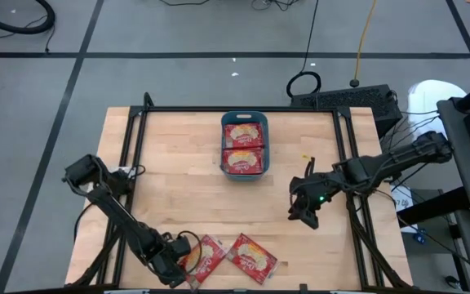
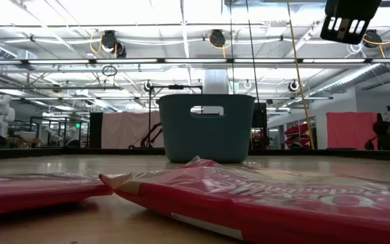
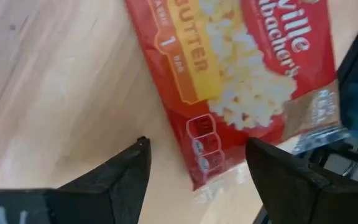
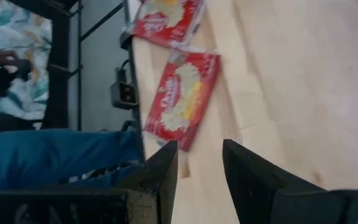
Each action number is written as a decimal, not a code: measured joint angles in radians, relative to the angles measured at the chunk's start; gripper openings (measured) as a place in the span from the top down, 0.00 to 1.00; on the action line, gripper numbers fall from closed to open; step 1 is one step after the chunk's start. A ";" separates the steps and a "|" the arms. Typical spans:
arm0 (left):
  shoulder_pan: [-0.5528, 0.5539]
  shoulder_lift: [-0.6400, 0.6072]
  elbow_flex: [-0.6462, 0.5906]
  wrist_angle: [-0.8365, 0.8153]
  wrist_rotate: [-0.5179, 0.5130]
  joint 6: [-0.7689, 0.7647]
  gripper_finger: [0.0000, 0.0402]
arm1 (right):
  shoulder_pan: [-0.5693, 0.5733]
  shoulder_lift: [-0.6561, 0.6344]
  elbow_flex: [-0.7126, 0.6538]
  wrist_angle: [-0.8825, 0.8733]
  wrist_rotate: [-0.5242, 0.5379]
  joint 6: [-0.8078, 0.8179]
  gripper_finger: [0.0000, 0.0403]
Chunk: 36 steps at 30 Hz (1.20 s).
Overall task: Sort popcorn bags into baskets
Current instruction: Put the red popcorn bag into the blue bin
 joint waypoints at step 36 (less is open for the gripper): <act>0.255 -0.445 -0.002 -0.068 -0.121 -0.018 1.00 | 0.139 0.000 0.005 0.333 0.195 -0.044 0.71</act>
